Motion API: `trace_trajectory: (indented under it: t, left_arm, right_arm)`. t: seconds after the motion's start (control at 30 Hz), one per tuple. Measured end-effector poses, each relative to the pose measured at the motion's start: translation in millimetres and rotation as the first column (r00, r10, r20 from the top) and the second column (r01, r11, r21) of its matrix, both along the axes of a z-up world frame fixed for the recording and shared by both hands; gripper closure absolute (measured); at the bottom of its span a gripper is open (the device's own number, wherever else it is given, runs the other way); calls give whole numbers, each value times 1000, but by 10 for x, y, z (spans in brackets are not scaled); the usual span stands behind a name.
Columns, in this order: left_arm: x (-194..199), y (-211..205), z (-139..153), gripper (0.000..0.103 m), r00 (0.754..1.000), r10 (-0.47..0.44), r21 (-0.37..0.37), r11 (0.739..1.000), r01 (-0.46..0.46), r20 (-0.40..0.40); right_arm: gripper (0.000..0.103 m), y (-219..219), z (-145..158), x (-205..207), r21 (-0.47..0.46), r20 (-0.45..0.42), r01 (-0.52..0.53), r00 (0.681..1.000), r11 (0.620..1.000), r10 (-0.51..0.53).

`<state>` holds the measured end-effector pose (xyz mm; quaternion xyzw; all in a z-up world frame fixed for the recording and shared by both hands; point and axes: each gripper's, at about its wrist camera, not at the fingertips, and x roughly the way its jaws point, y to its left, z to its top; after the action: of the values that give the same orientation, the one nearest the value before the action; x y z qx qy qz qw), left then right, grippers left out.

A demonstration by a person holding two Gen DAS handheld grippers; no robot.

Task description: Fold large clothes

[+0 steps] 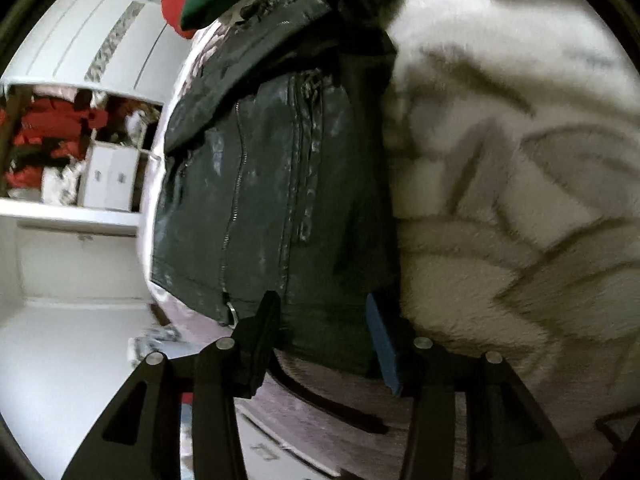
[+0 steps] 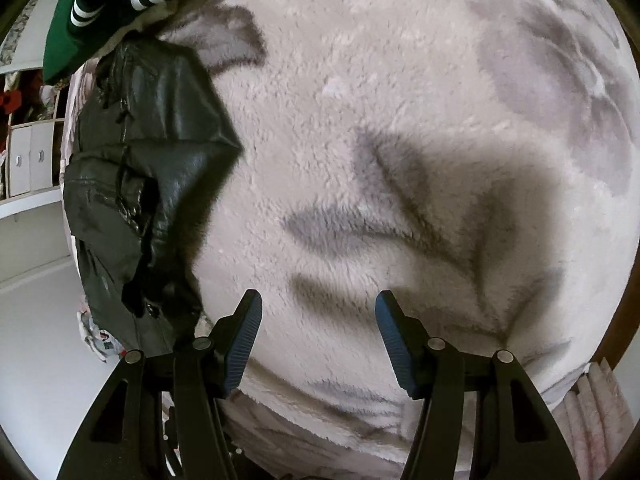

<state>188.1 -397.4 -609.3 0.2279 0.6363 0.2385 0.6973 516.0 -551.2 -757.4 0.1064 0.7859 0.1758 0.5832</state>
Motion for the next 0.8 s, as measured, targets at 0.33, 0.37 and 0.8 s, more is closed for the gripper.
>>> trace_trajectory:
  t: [0.33, 0.37, 0.8]
  left_arm:
    - [229, 314, -286, 14, 999, 38, -26, 999, -39, -31]
    - [237, 353, -249, 15, 999, 42, -25, 999, -42, -13]
    - [335, 549, -19, 89, 978, 207, -116, 973, -201, 37]
  right_arm:
    - [42, 72, 134, 9, 36, 27, 17, 999, 999, -18]
    - [42, 86, 154, 33, 56, 30, 21, 999, 998, -23]
    - [21, 969, -375, 354, 441, -122, 174, 983, 880, -134]
